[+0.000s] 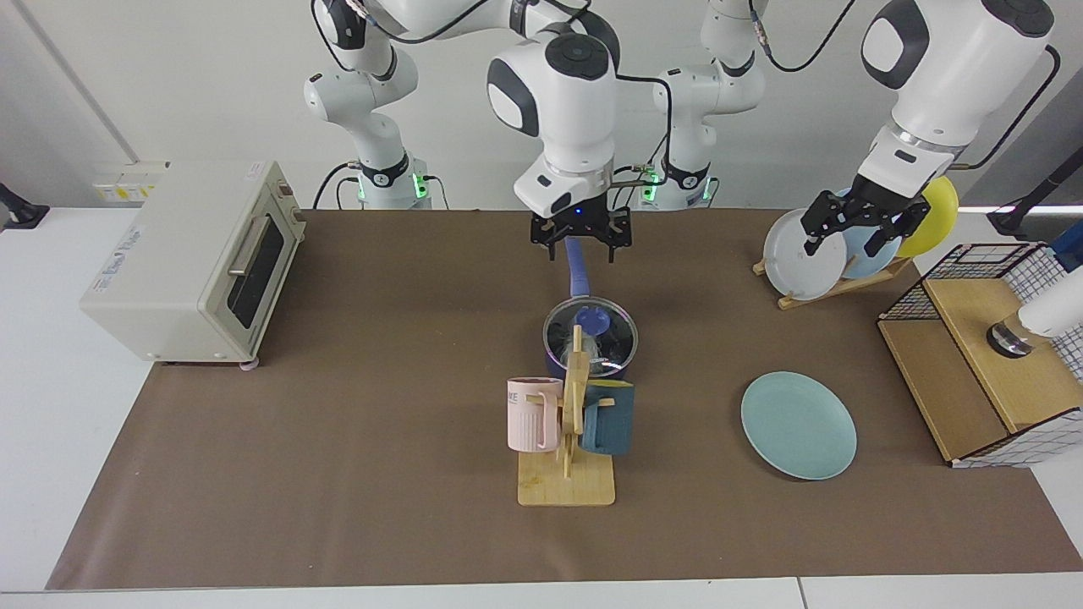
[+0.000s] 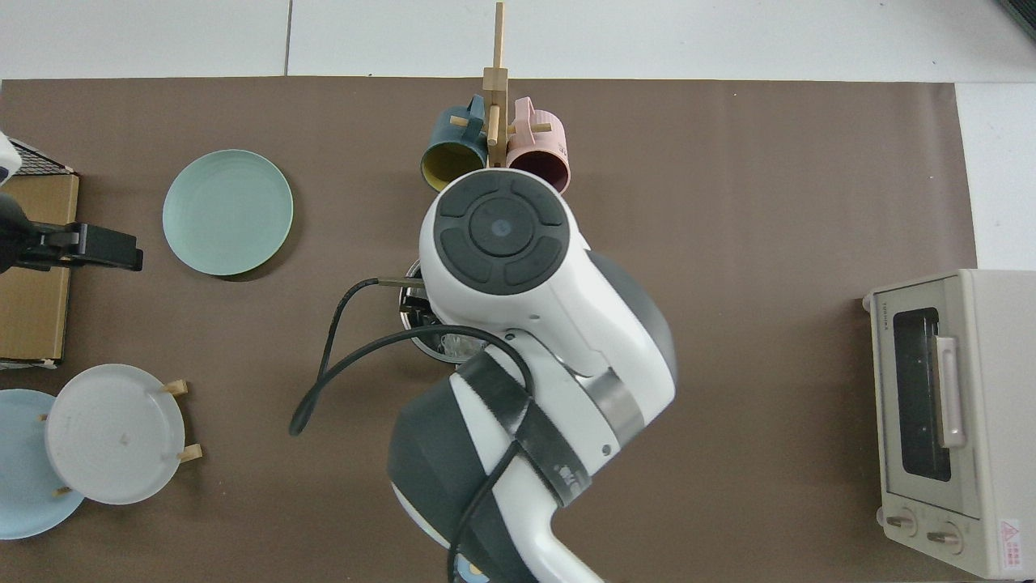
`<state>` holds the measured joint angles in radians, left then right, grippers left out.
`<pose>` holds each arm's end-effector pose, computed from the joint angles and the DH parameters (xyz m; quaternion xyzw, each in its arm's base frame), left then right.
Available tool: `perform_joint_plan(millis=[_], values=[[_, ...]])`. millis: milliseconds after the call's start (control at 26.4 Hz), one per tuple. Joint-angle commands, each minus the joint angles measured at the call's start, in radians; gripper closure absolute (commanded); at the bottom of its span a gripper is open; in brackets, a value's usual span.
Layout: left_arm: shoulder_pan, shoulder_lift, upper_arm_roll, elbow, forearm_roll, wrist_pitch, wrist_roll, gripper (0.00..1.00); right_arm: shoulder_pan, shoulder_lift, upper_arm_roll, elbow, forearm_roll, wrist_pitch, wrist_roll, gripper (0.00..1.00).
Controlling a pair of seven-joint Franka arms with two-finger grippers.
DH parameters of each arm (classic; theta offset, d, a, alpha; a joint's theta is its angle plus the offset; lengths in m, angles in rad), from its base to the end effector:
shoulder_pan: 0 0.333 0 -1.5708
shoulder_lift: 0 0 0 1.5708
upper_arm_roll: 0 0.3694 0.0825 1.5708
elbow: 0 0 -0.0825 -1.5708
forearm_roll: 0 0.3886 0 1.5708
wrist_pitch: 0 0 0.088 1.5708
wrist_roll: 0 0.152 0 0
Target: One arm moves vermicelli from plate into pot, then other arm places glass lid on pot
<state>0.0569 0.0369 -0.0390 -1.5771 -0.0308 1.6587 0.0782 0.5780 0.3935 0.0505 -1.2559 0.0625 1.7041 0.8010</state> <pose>0.5825 0.0064 0.6169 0.9992 -0.0291 0.0231 0.0150 0.5715 0.4176 0.5480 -0.9946 0.0915 0.0058 0.0488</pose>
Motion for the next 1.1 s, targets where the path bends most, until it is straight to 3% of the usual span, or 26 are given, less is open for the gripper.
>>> perform_joint_plan(millis=[0,189,454,567,794,945,1059], values=[[-0.006,-0.025,0.004,-0.029,0.019,0.015,-0.001,0.0,-0.105,-0.079,0.006,-0.022,-0.007,-0.076,-0.074,0.0],[-0.006,-0.025,0.004,-0.029,0.019,0.015,-0.001,0.0,-0.204,-0.128,0.003,-0.031,-0.01,-0.12,-0.189,0.0],[-0.006,-0.025,0.004,-0.029,0.02,0.015,-0.001,0.0,-0.411,-0.174,0.003,-0.055,-0.035,-0.123,-0.405,0.0],[-0.006,-0.025,0.004,-0.029,0.019,0.015,-0.001,0.0,-0.467,-0.205,0.003,-0.161,-0.053,-0.065,-0.483,0.0],[-0.006,-0.025,0.004,-0.029,0.019,0.015,-0.001,0.0,-0.475,-0.228,0.003,-0.354,-0.133,0.116,-0.465,0.0],[-0.006,-0.025,0.004,-0.029,0.019,0.015,0.0,0.0,-0.509,-0.22,0.005,-0.434,-0.132,0.218,-0.474,0.0],[-0.006,-0.025,0.004,-0.029,0.019,0.015,-0.001,0.0,-0.514,-0.222,0.005,-0.476,-0.132,0.233,-0.48,0.0]])
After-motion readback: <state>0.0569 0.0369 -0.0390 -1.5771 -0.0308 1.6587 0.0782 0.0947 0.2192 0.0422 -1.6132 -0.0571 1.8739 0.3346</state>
